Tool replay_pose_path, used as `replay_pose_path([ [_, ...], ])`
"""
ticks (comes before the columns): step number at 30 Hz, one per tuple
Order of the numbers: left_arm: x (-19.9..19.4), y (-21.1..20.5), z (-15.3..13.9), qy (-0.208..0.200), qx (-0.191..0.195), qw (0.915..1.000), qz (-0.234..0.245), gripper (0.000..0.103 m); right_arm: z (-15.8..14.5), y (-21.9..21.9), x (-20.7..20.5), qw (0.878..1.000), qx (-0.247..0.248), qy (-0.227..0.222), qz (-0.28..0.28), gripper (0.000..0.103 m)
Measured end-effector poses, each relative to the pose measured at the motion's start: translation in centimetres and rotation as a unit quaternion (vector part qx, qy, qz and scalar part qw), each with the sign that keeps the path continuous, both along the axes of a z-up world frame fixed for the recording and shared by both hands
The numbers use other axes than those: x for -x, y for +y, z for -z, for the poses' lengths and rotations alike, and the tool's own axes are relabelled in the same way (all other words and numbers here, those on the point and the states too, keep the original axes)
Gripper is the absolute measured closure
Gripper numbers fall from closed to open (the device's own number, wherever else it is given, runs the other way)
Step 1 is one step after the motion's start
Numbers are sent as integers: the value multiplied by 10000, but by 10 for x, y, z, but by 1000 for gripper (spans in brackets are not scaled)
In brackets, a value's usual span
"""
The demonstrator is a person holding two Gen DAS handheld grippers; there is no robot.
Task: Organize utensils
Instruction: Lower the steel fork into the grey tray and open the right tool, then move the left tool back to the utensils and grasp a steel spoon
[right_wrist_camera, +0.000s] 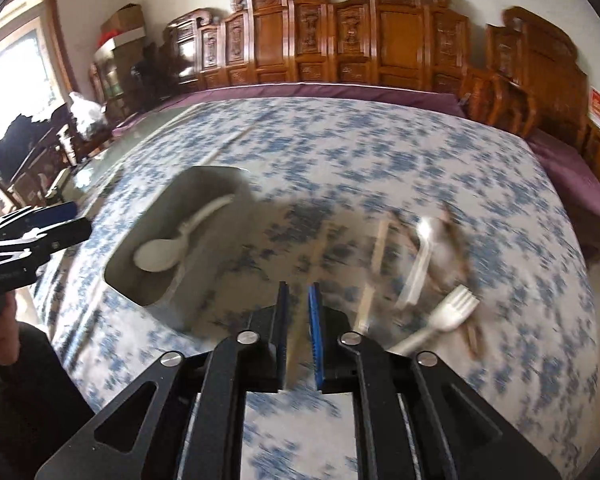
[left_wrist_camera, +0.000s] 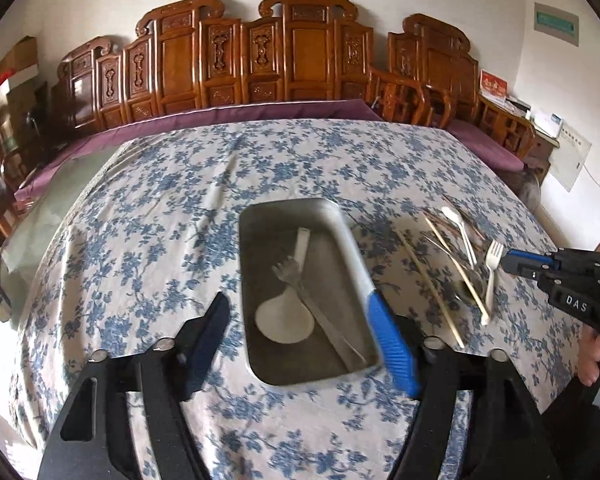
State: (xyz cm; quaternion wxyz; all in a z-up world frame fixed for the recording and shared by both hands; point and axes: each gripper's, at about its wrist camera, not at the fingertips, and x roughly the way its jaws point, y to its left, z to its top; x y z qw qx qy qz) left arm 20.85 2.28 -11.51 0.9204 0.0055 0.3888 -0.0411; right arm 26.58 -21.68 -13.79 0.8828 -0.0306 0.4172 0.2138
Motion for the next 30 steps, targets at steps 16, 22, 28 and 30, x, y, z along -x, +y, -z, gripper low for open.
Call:
replay_pose_path([
  [16,8,-65,7,-70,14,9993,370,8,55,-76,-3,9951,36,-17,992,63],
  [22,-4,-94,24,188,8,9981,590,8,67,-86,-12,9939,62,52,1102,62],
  [28,-20,-121,42,475,108,9944,933,8,65,-86,-16,9942,-142,69,1064,62],
  [30,-26,-129,47,542,157,9932,1020,8,65,-87,-17,9943,-147,78,1051,62],
])
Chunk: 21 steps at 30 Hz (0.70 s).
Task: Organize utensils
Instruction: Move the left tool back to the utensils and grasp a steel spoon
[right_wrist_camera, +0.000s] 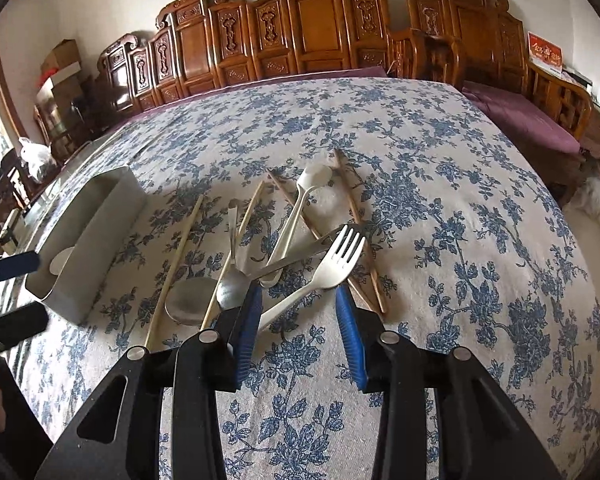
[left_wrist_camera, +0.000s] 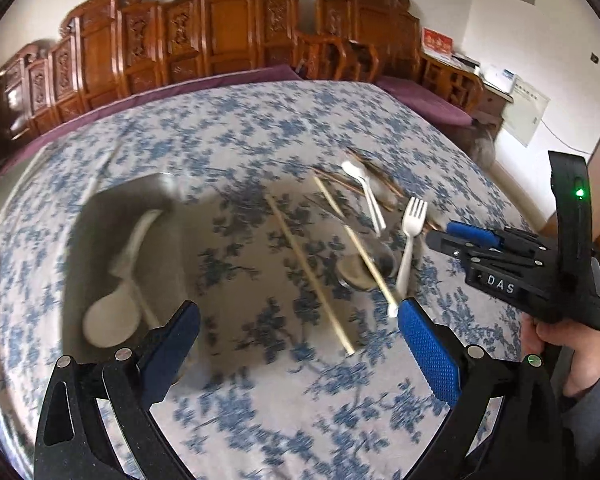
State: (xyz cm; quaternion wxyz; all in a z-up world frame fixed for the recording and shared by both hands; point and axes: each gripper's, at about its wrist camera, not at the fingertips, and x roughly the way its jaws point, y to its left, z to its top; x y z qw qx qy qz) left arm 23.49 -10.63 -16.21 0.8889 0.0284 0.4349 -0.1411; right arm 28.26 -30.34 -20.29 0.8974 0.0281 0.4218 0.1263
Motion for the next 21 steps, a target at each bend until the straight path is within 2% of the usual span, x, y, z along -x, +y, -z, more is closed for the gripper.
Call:
replay_pose_path([
  [4,-16,-13,12,163,105,9998,83,10,1,-4,-3,10000,-32,35,48,62],
  [9,-38,-24,30,505,273,9983,88,23,2,-6,-6,9999,-64,62,76,62],
  [14,-55,-31,49,908,434,9949,49,43,1,-6,-6,9999,-107,31,53,62],
  [21,-64,-37,63,1171,584,9914,-20,52,-1,-9,-7,9998,-187,23,106,62],
])
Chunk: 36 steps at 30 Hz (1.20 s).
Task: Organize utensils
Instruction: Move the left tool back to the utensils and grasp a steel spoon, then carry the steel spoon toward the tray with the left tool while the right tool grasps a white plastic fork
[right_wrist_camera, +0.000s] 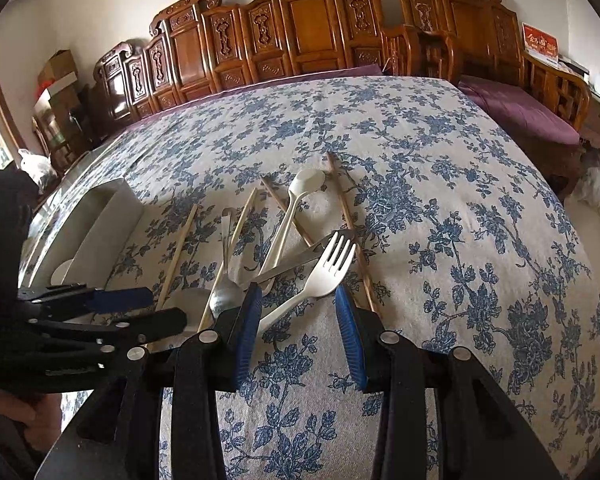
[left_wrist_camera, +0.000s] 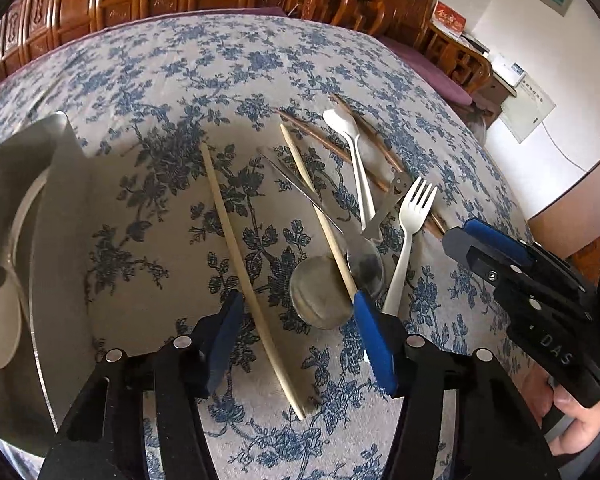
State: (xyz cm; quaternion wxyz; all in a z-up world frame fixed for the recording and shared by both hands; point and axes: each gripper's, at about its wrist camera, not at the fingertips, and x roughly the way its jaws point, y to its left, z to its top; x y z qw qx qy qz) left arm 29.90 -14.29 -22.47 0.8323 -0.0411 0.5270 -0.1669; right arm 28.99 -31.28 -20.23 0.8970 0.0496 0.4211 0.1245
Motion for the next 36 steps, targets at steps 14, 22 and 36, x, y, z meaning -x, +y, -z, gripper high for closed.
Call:
replay_pose_path([
  [14,-8,-10,0,131,56,9997,186,85,2,0,-1,10000,11,46,25,62],
  [22,0,-8,-15,-93,96,9994,313,102,5,2,-2,10000,30,85,3,62],
  [36,14,9,-60,-903,-544,9944,-34,103,7,-5,-6,9998,-131,150,87,62],
])
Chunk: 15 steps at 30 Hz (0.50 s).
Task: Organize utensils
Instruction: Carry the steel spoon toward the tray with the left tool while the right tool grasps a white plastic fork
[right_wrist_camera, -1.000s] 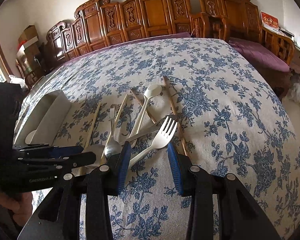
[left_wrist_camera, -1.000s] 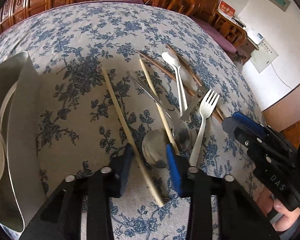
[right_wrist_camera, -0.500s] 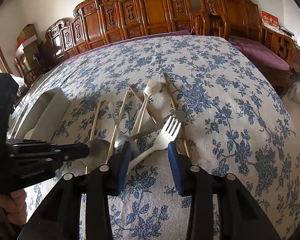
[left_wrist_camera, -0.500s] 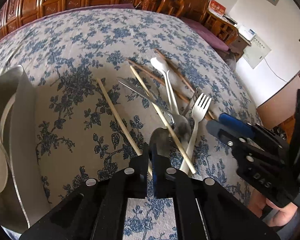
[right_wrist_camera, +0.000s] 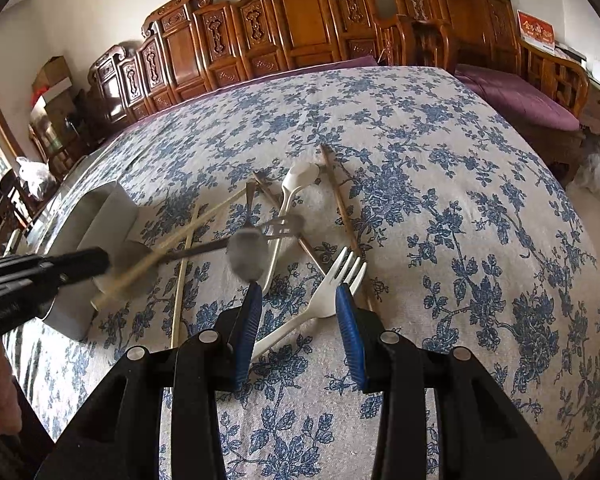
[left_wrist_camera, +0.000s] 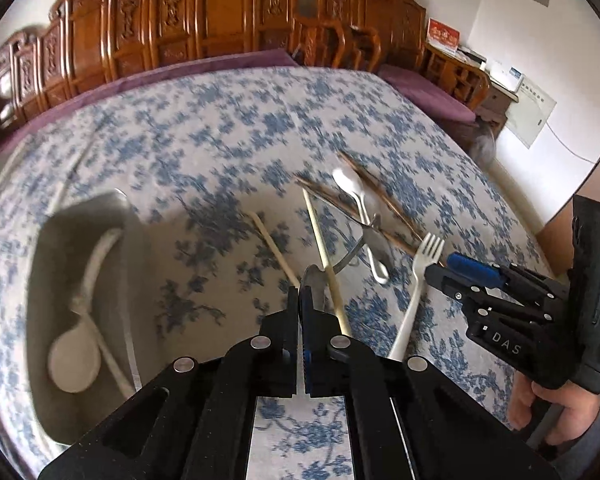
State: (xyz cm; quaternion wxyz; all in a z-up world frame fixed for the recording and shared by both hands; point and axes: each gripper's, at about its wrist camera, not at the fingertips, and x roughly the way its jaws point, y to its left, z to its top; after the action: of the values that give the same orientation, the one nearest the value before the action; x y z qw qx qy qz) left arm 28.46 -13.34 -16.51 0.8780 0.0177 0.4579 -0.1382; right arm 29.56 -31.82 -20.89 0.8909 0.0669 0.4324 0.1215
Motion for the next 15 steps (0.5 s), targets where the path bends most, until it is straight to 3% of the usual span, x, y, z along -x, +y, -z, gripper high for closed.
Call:
replay_pose_path([
  [15,25,2,-48,-651,-65,9977,168,103,-7,-10,-7,9998,-91,-129,101,62],
])
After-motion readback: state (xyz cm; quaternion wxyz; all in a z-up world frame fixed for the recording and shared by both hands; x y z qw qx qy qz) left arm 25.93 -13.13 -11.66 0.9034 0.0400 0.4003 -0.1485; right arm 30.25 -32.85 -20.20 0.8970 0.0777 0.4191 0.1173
